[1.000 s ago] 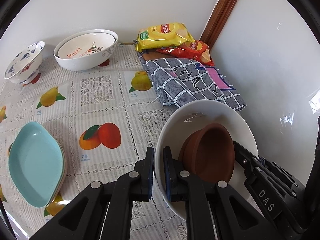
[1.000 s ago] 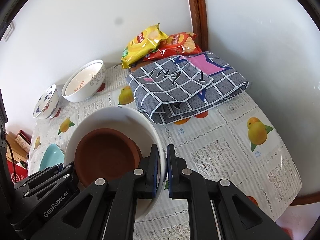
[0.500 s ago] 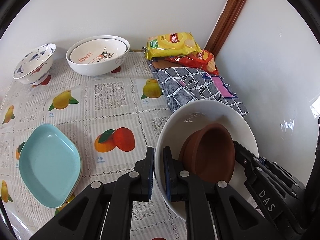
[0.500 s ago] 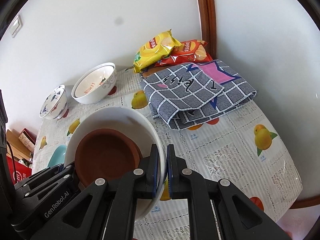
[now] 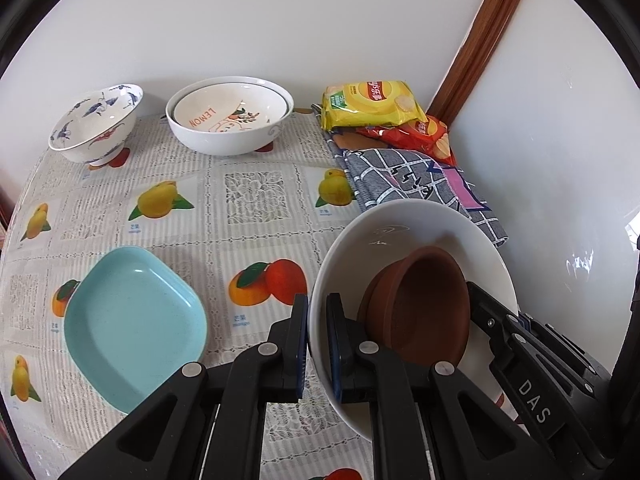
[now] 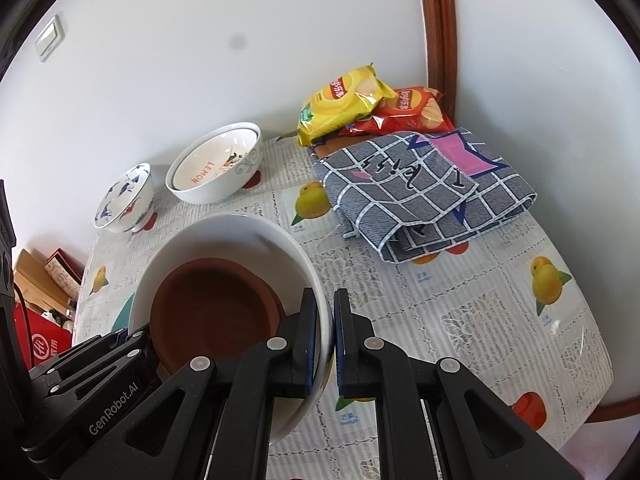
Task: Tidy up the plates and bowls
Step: 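Carry the white bowl with both grippers over the light-blue plate stack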
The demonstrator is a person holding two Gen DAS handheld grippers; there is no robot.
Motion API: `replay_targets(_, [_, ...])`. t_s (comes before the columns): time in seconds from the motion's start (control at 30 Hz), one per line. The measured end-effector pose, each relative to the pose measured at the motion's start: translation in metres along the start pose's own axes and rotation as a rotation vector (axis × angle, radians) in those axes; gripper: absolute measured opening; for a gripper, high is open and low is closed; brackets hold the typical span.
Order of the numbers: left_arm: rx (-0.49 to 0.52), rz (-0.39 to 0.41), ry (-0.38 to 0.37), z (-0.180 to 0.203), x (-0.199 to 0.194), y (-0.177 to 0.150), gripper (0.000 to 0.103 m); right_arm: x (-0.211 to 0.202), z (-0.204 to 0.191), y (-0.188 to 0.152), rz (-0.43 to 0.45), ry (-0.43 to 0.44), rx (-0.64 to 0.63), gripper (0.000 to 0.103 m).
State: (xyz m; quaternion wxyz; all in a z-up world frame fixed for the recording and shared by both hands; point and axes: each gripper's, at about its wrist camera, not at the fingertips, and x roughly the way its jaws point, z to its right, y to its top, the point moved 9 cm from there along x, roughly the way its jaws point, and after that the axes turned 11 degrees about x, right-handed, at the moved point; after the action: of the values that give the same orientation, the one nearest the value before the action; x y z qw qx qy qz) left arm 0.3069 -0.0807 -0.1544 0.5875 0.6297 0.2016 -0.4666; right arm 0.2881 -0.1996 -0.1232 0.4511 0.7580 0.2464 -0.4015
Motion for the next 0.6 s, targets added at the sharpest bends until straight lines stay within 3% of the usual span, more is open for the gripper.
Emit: replay_targets(0.6, [-0.043,0.02,0.033,-0.044,-0.021,-0.004,0.009,-0.002,-0.046,-0.01,-0.002,0.034,-0.043,0.008])
